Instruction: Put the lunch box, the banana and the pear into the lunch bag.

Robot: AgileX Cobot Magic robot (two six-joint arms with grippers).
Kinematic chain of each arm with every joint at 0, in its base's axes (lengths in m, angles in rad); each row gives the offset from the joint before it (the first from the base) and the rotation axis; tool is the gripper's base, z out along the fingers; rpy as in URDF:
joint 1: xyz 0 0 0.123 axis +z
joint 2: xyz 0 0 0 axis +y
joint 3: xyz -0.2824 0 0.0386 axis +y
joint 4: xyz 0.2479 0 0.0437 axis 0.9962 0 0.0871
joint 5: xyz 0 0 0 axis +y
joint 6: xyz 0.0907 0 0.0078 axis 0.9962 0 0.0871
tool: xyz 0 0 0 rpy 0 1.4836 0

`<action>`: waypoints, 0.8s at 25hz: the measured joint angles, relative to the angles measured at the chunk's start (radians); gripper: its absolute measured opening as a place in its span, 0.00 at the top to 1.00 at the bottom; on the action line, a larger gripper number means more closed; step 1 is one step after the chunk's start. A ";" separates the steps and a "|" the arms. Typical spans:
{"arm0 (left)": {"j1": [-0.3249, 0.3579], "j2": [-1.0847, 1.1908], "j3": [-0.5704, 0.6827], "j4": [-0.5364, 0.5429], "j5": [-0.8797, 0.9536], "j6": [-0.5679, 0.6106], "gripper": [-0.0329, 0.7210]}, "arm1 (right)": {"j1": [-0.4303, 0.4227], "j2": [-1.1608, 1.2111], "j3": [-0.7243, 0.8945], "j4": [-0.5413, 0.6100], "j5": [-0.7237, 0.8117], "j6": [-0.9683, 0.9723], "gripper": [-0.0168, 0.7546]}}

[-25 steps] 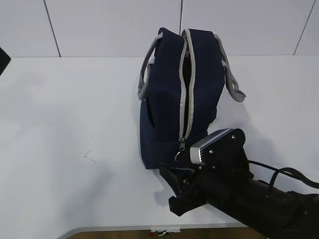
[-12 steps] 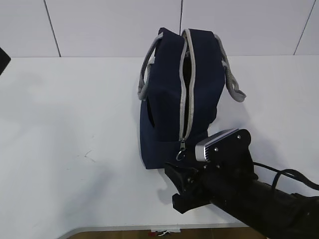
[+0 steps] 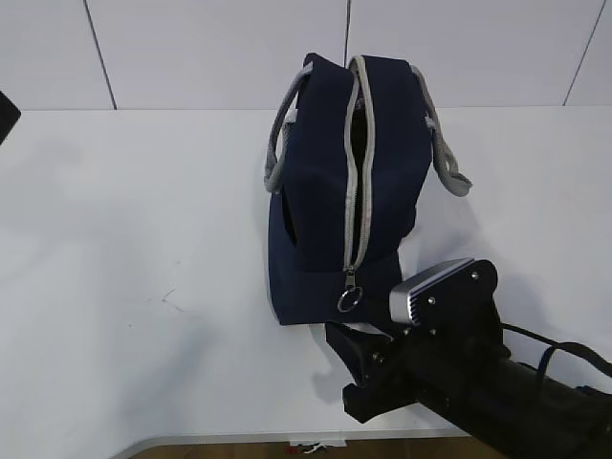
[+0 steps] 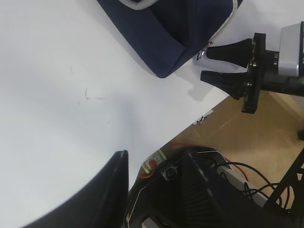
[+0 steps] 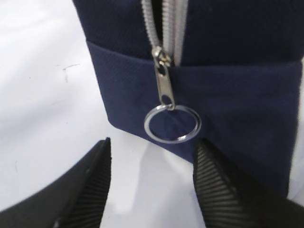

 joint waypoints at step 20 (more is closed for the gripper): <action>0.000 0.000 0.000 0.000 0.000 0.000 0.57 | 0.000 0.027 -0.047 0.052 -0.021 -0.002 0.40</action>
